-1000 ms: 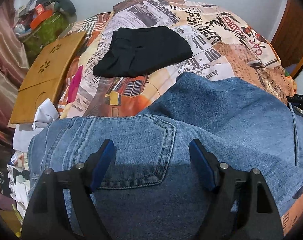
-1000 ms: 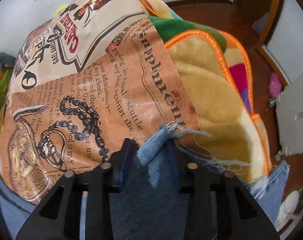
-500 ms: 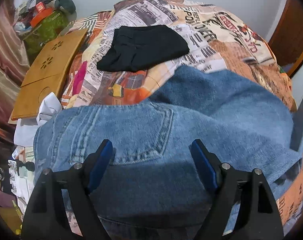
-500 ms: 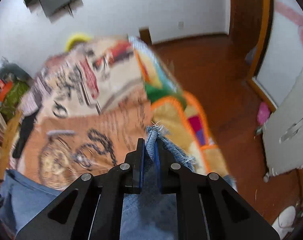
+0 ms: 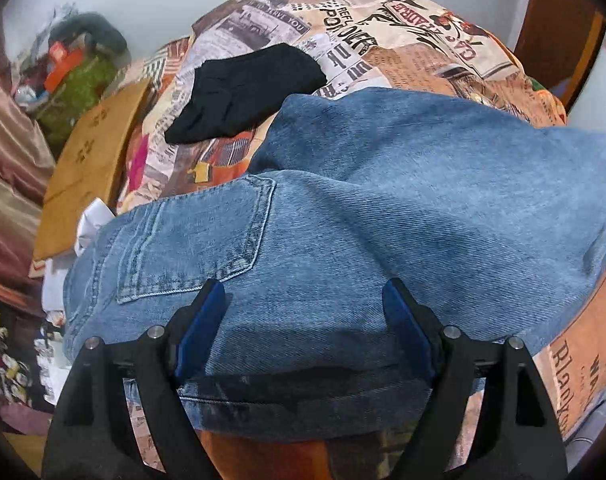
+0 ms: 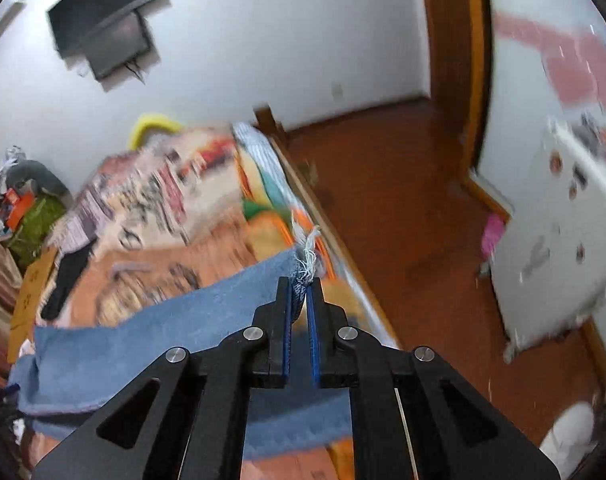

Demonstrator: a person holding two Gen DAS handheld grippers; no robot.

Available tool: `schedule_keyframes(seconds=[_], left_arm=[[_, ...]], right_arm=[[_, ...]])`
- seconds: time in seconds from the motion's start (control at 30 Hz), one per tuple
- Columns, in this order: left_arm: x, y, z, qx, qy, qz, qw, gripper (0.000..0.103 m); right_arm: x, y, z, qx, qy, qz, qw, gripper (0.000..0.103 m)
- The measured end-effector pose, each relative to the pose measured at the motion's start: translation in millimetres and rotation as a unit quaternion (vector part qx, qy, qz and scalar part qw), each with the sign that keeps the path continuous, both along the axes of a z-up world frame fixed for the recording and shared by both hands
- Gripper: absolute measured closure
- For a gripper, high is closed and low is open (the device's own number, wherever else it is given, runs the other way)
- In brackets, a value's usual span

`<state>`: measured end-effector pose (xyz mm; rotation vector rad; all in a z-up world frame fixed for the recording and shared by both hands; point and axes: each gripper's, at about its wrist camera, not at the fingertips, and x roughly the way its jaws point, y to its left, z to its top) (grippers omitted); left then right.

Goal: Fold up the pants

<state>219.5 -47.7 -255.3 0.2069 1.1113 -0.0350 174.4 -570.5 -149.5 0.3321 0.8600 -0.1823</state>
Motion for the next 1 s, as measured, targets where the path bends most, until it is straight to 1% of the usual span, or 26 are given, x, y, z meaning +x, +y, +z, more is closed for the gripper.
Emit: schedule_keyframes(seconds=[0.17,0.23,0.3,0.33,0.4,0.43,0.47,0.53,0.6,0.63,0.67,0.73,0.77,0.83,0.87,1.0], left_arm=[[-0.7,1.2,-1.6,-0.005,0.001,0.006,1.0000,0.021],[-1.0,1.2,-2.7,-0.006,-0.001,0.008,1.0000,0.019],[-2.1,0.6,-3.9,-0.004,-0.005,0.011,0.9999,0.018],[-2.8,1.2,-4.2,-0.005,-0.007,0.013,0.9999,0.016],[-4.3,2.5,-4.7,-0.007,-0.014,0.015,0.9998,0.015],[-5.3,3.3,-4.6,-0.010,-0.017,0.017,0.9997,0.015],[-5.8,4.7,-4.0,-0.014,-0.020,0.020,0.9995,0.015],[-6.6,6.0,-2.1,-0.018,-0.026,0.024,0.9992,0.015],[-7.6,9.0,3.6,-0.015,-0.039,0.030,0.9987,0.015],[-8.2,11.9,7.5,-0.014,-0.047,0.032,0.9983,0.015],[-9.2,16.0,13.9,-0.015,-0.059,0.036,0.9975,0.015],[-10.7,27.4,27.9,-0.023,-0.083,0.046,0.9952,0.015],[-11.4,35.3,36.3,-0.027,-0.097,0.053,0.9935,0.015],[-11.5,52.1,50.2,-0.033,-0.118,0.068,0.9902,0.015],[-10.7,63.1,57.1,-0.034,-0.126,0.076,0.9885,0.015],[-4.4,109.7,73.2,-0.019,-0.146,0.110,0.9829,0.015]], right_arm=[[-25.4,-10.0,-55.9,0.031,0.044,-0.025,0.998,0.097],[-30.5,-12.0,-71.2,0.041,0.060,-0.029,0.997,0.097],[-31.1,-7.7,-90.7,0.043,0.087,-0.027,0.995,0.097],[-35.5,-7.5,-93.0,0.038,0.094,-0.026,0.994,0.097],[-33.6,1.8,-100.2,-0.001,0.111,-0.025,0.994,0.097],[-30.3,9.2,-100.9,-0.026,0.117,-0.023,0.993,0.094],[-28.6,13.0,-100.4,-0.045,0.124,-0.023,0.991,0.091],[-22.2,20.8,-94.2,-0.078,0.134,-0.017,0.988,0.089],[-19.3,24.6,-82.0,-0.093,0.130,-0.011,0.987,0.080],[-17.5,27.8,-75.5,-0.099,0.123,-0.010,0.987,0.071],[-16.4,31.0,-68.6,-0.105,0.114,-0.009,0.988,0.063],[-11.7,45.7,-49.0,-0.115,0.083,-0.004,0.990,0.054],[-10.5,53.2,-42.6,-0.114,0.070,0.002,0.991,0.052],[-2.8,69.8,-31.3,-0.104,0.052,0.017,0.993,0.051],[4.2,83.6,-22.8,-0.092,0.040,0.033,0.994,0.051],[27.1,133.0,-3.0,-0.060,0.008,0.093,0.994,0.051]])
